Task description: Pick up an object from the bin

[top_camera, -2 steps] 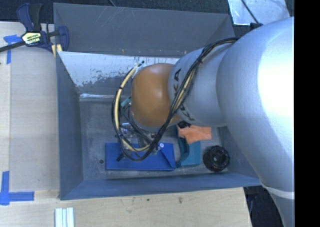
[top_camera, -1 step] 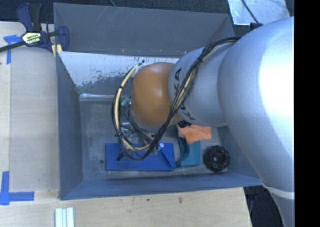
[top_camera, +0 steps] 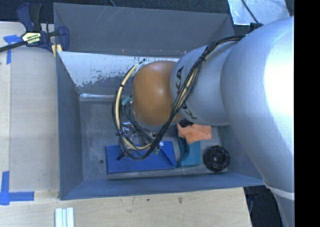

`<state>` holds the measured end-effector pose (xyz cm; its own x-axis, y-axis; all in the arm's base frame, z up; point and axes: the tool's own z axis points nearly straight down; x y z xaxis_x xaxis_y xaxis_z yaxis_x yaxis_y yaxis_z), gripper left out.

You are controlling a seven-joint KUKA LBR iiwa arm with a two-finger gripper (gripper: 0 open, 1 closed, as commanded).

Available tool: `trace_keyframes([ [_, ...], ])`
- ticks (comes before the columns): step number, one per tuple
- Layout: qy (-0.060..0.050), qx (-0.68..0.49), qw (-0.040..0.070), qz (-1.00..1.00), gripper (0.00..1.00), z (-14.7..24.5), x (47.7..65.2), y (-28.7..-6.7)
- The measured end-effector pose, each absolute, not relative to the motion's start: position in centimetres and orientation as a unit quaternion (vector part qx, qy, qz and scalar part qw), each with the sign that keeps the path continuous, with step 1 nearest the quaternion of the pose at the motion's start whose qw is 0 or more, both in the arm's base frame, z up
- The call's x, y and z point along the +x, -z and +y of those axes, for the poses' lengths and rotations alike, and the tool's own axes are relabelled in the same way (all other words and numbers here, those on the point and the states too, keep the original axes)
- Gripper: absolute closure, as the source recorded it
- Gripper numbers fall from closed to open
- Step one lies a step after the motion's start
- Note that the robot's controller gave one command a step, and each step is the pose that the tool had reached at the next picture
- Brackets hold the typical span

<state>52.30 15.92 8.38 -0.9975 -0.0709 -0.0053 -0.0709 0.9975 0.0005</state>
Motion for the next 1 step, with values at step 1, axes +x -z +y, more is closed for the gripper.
trace_keyframes([
  [1, 0.000, -0.036, 0.001, 0.999, 1.00, 15.93, 52.33, -9.88],
])
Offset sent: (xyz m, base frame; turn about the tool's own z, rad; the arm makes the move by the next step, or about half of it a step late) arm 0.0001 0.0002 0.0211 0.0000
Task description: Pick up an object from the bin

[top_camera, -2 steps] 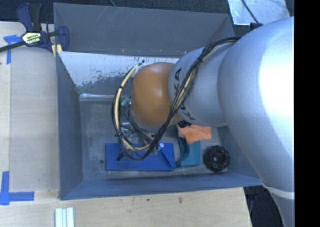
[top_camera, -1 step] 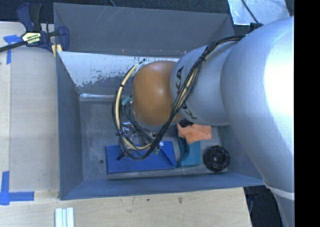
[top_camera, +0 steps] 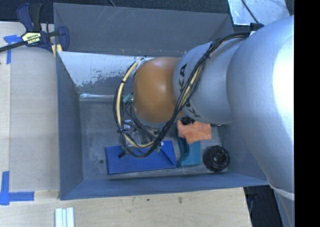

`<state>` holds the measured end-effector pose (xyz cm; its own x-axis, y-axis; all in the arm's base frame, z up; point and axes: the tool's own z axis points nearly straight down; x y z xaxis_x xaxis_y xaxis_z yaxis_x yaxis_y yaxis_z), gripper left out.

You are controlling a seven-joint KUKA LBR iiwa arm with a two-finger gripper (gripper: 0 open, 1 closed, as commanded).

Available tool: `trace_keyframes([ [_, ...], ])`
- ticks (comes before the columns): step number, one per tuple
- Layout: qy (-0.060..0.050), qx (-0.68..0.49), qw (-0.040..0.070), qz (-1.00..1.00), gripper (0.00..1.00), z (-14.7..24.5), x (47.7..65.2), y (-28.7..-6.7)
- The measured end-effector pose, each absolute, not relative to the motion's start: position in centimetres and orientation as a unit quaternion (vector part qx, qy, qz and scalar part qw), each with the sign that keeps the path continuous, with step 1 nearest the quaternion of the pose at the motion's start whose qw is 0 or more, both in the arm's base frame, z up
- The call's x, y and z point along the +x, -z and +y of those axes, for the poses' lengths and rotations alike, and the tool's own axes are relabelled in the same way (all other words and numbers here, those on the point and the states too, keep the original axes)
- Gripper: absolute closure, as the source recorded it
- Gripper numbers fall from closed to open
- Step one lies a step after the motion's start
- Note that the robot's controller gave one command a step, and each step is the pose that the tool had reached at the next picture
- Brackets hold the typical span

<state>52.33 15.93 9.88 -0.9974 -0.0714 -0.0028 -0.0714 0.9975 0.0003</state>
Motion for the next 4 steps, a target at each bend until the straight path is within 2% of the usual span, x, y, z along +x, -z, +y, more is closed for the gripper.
trace_keyframes([
  [4, 0.000, -0.035, 0.000, 0.999, 1.00, 15.9, 52.3, -12.6],
])
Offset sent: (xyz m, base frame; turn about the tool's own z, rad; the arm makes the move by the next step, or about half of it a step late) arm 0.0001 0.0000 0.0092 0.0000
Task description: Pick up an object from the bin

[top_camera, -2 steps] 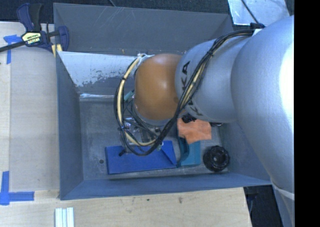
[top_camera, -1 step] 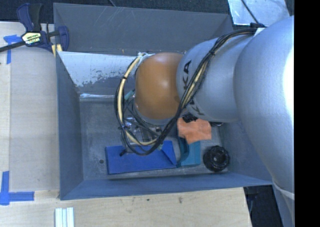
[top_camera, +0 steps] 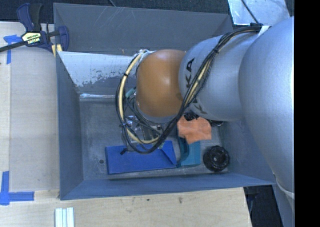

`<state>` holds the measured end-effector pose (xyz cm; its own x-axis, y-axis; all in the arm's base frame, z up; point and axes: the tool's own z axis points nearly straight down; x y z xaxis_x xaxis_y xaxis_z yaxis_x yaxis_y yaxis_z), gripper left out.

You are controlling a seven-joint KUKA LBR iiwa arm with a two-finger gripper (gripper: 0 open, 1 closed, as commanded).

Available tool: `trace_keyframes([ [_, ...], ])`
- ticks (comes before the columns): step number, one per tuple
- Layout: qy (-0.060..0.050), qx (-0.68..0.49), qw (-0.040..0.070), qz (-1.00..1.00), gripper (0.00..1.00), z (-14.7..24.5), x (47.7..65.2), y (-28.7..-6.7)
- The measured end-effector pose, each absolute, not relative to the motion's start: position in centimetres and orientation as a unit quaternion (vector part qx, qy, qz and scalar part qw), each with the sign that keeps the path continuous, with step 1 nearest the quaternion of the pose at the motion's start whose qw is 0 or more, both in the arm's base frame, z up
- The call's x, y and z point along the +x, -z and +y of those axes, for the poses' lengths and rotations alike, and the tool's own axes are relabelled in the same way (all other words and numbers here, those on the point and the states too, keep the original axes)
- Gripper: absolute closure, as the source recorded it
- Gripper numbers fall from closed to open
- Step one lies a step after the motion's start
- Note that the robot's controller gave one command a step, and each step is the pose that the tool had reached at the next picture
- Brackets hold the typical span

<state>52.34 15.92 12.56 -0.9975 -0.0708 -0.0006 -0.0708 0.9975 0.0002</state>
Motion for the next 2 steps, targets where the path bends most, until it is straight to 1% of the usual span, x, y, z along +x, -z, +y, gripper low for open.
trace_keyframes([
  [2, 0.000, -0.035, 0.000, 0.999, 1.00, 15.9, 52.3, -15.3],
])
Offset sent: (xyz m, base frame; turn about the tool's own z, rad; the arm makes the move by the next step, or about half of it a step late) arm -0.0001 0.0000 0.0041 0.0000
